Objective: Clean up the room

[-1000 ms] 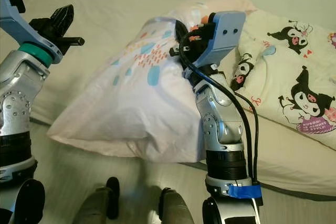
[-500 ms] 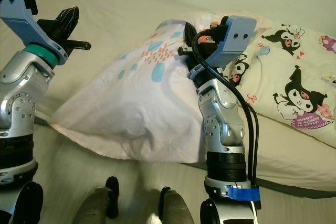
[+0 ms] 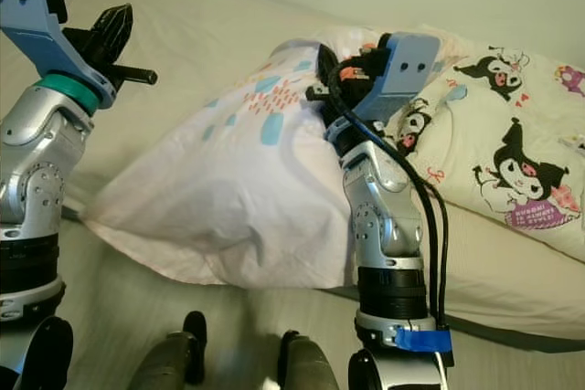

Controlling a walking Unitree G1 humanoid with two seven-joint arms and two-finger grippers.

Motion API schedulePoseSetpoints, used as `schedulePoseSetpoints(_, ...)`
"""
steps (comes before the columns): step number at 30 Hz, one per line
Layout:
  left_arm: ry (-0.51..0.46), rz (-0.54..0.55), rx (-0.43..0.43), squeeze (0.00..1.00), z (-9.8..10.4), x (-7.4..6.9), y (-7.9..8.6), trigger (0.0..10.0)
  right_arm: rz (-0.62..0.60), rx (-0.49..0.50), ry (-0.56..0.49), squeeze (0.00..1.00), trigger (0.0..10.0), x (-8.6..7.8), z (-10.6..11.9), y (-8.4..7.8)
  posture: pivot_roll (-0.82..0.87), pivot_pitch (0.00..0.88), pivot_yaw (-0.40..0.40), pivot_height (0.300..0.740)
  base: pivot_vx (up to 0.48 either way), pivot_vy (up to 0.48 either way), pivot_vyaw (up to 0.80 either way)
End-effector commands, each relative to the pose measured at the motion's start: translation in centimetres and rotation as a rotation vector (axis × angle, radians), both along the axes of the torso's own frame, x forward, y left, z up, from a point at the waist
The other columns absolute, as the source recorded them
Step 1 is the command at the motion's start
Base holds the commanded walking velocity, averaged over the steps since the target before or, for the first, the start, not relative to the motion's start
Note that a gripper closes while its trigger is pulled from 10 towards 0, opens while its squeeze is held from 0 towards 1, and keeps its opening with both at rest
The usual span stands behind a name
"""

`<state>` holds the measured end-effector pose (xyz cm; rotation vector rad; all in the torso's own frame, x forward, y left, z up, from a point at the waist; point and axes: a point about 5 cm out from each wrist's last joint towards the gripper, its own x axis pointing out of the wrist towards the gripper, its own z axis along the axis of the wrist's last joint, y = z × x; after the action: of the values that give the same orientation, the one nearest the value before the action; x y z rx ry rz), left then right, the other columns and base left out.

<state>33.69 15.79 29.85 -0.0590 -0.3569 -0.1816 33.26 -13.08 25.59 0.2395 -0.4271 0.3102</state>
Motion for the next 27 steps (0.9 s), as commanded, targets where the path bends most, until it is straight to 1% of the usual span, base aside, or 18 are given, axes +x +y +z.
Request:
schedulePoseSetpoints(1,0.001,0.005,0.016,0.00,-0.20,0.04,-0.15,10.0,-0.022,-0.011,-0.094,0.00,10.0,-0.51,1.26,-0.39,-0.06,0.145,-0.008,0.740,0.480,0.000,0.73)
schedulePoseSetpoints(3,0.000,0.007,0.014,0.00,-0.24,0.05,-0.15,10.0,-0.025,-0.071,-0.101,0.00,10.0,-0.55,1.15,-0.16,-0.06,0.146,-0.008,0.740,0.480,0.000,0.74)
schedulePoseSetpoints(6,-0.001,0.007,0.012,0.00,-0.26,0.06,-0.14,10.0,-0.017,-0.098,-0.103,0.00,10.0,-0.61,1.04,0.08,-0.06,0.146,-0.008,0.740,0.447,0.000,0.75)
schedulePoseSetpoints(8,-0.007,-0.001,-0.006,0.00,-0.22,0.02,-0.19,10.0,-0.008,-0.098,-0.104,0.00,10.0,-0.70,1.00,0.24,-0.06,0.147,-0.007,0.740,0.352,0.000,0.74)
schedulePoseSetpoints(10,-0.004,-0.001,-0.006,0.00,-0.24,0.03,-0.20,10.0,-0.004,-0.096,-0.105,0.00,10.0,-0.72,1.00,0.29,-0.06,0.147,-0.008,0.740,0.315,0.000,0.73)
schedulePoseSetpoints(14,0.000,-0.011,-0.012,0.00,-0.24,-0.01,-0.36,10.0,0.017,-0.075,-0.103,0.00,10.0,-0.81,1.02,0.43,-0.06,0.149,-0.007,0.740,0.000,0.000,0.00)
schedulePoseSetpoints(27,0.001,-0.007,-0.004,0.00,-0.37,0.07,-0.36,10.0,0.026,-0.072,-0.102,0.00,10.0,-0.87,0.86,0.49,-0.06,0.149,-0.006,0.740,0.000,0.000,0.00)
